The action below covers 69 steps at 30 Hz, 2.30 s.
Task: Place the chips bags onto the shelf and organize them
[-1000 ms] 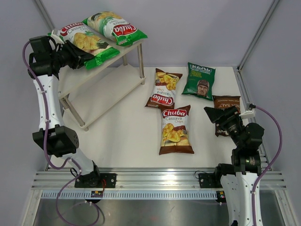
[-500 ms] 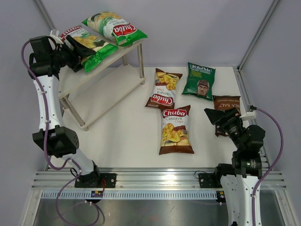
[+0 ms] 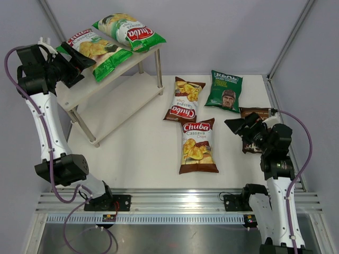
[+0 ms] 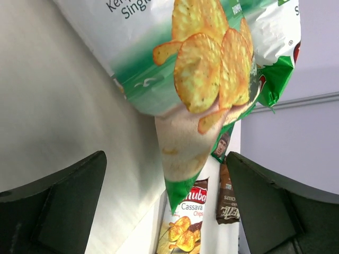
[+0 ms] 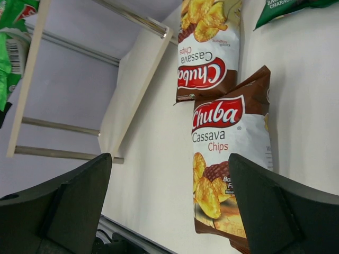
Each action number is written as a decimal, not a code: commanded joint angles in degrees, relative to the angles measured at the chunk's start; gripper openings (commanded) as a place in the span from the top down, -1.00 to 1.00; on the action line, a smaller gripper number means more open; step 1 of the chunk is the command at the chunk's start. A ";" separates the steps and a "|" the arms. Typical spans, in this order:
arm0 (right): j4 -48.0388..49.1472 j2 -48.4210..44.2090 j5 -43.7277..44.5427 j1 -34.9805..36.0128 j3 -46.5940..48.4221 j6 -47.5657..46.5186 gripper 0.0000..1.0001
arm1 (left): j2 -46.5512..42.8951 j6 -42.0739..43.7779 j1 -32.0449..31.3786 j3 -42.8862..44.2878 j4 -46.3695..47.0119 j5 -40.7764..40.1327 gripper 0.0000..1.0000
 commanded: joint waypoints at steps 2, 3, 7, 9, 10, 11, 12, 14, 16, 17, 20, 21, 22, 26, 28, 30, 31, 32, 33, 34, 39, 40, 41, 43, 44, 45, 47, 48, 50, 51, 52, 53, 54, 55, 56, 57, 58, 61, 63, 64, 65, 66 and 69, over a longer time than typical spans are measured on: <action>-0.04 5.22 -1.16 0.18 3.70 -6.32 -0.99 | -5.33 3.56 0.89 2.18 -0.57 -0.32 -0.98; -0.48 6.29 -0.29 0.18 3.97 -7.63 -0.99 | -5.77 4.00 1.06 2.18 -1.00 0.30 -0.98; -2.77 10.95 9.81 0.18 6.16 -10.45 -0.99 | -11.38 6.64 0.97 -1.59 -1.53 -0.48 -0.98; -2.33 13.67 12.10 0.18 6.69 -11.16 -0.99 | -17.61 8.57 0.97 -7.45 0.29 -0.66 -0.98; -1.89 15.16 15.68 0.18 6.87 -10.90 -0.99 | -20.42 9.19 0.71 -10.19 1.53 -0.57 -0.98; -1.54 15.69 17.81 0.18 7.04 -9.94 -0.99 | -25.67 9.71 0.27 -13.17 3.11 -0.75 -0.98; -1.28 16.40 19.74 0.18 7.13 -10.11 -0.99 | -28.68 9.98 -0.34 -19.29 5.65 -1.18 -0.98; 0.47 18.24 22.66 0.27 7.40 -11.33 -0.99 | -33.43 10.51 -2.71 -25.21 8.47 -1.10 -0.98; 1.62 21.22 23.62 0.18 8.70 -12.13 -0.99 | -39.85 11.65 -4.99 -32.75 8.05 -1.53 -0.98; 1.80 22.54 24.41 0.18 9.32 -12.56 -0.99 | -42.13 12.35 -5.53 -35.50 8.48 -1.80 -0.98; 2.68 28.85 27.05 0.18 12.66 -13.01 -0.99 | -48.91 14.72 -9.03 -44.82 9.10 -4.78 -0.98; 3.20 30.54 27.23 0.18 13.54 -13.18 -0.99 | -50.06 15.16 -10.53 -46.76 9.10 -6.62 -0.98; 3.64 32.38 27.49 0.27 15.38 -13.18 -0.99 | -52.24 15.52 -13.67 -48.60 9.27 -9.77 -0.98; 6.19 43.89 26.01 0.18 20.48 -13.53 -0.99 | -54.81 16.66 -19.50 -57.74 9.80 -13.05 -0.98; 6.37 50.11 24.60 0.18 24.42 -14.41 -0.99 | -55.95 17.01 -23.54 -60.21 10.50 -12.88 -0.98; 6.81 54.35 24.94 0.18 27.33 -16.08 -0.99 | -56.83 17.28 -25.99 -62.76 11.03 -14.36 -0.98; 7.25 58.98 25.30 0.27 30.57 -16.69 -0.99 | -57.53 17.54 -26.97 -63.90 11.56 -15.59 -0.98; 6.82 61.47 25.04 0.18 32.78 -17.92 -0.99 | -59.02 17.98 -27.85 -65.05 13.04 -17.17 -0.98; 5.77 64.01 24.69 0.09 35.49 -18.80 -0.99 | -59.47 17.98 -29.33 -67.23 13.32 -21.97 -0.98; 4.54 68.83 24.77 0.09 40.57 -19.77 -0.99 | -59.65 16.85 -29.87 -67.78 13.23 -24.19 -0.98; 0.05 80.63 23.18 -1.14 52.12 -25.66 -0.99 | -58.68 16.75 -31.10 -68.22 13.49 -20.80 -0.98; -0.22 83.87 23.54 -1.57 54.40 -26.10 -0.99 | -58.51 16.66 -31.46 -68.48 13.67 -20.53 -0.98; 0.30 85.21 22.67 -2.10 55.29 -26.71 -0.99 | -58.24 16.58 -31.98 -68.57 13.58 -20.52 -0.98; 1.27 88.89 16.03 -4.46 57.04 -26.63 -0.97 | -57.46 16.49 -34.26 -68.75 13.58 -20.70 -0.98; 3.19 89.96 12.33 -5.52 57.58 -26.28 -0.96 | -57.10 16.40 -34.97 -68.84 13.58 -20.96 -0.98; 4.43 91.10 8.29 -6.40 57.84 -25.85 -0.96 | -56.66 16.31 -36.80 -68.75 13.41 -21.05 -0.98; 6.62 94.70 -3.22 -8.95 59.86 -24.27 -0.95 | -55.61 16.40 -38.48 -68.66 13.23 -21.05 -0.98; 7.42 95.93 -10.66 -9.48 60.48 -23.74 -0.99 | -55.26 16.40 -40.06 -68.66 13.23 -20.96 -0.98; 7.00 99.80 -16.16 -10.54 63.72 -23.20 -0.99 | -54.55 16.49 -41.38 -68.49 13.06 -20.96 -0.98; 6.21 100.94 -18.71 -10.63 66.17 -23.73 -0.99 | -54.46 16.49 -42.35 -68.40 12.97 -21.05 -0.98; 3.06 103.13 -19.08 -10.63 67.67 -24.17 -0.99 | -54.38 16.49 -42.62 -68.31 12.97 -21.05 -0.98; 1.99 104.02 -20.04 -10.63 68.99 -25.48 -0.99 | -54.37 16.49 -42.71 -68.40 12.88 -21.05 -0.98; 1.37 104.81 -21.36 -10.54 69.70 -25.66 -0.99 | -54.46 16.49 -42.80 -68.40 12.79 -21.31 -0.98; -0.12 106.13 -21.89 -10.63 71.02 -26.01 -0.98 | -54.64 16.40 -42.80 -68.40 12.79 -21.49 -0.98; -0.48 106.84 -22.86 -10.63 71.73 -26.02 -0.94 | -54.81 16.40 -42.80 -68.40 12.79 -21.58 -0.98; -0.92 107.54 -23.82 -10.63 72.34 -25.67 -0.89 | -54.99 16.40 -42.80 -68.40 12.79 -21.75 -0.98; -1.70 109.03 -25.57 -10.54 73.57 -25.23 -0.80 | -54.99 16.40 -42.80 -68.40 12.79 -21.84 -0.98; -0.93 109.92 -28.14 -10.46 73.76 -24.44 -0.54 | -54.90 16.40 -42.88 -68.40 12.79 -21.76 -0.98; -0.13 108.87 -26.74 -10.28 72.36 -24.43 -0.28 | -54.73 16.40 -42.88 -68.40 12.70 -21.67 -0.98; 1.61 108.34 -26.56 -10.19 71.65 -23.91 -0.19 | -54.64 16.40 -42.88 -68.31 12.70 -21.75 -0.98; 2.76 107.81 -26.47 -10.28 70.86 -23.39 -0.06 | -54.64 16.40 -42.88 -68.31 12.70 -21.67 -0.98; 3.81 106.68 -26.47 -10.28 69.20 -22.94 0.13 | -54.64 16.40 -42.88 -68.31 12.70 -21.67 -0.98; 9.52 103.43 -26.82 -10.10 65.16 -20.31 0.52 | -54.64 16.40 -42.88 -68.31 12.70 -21.75 -0.98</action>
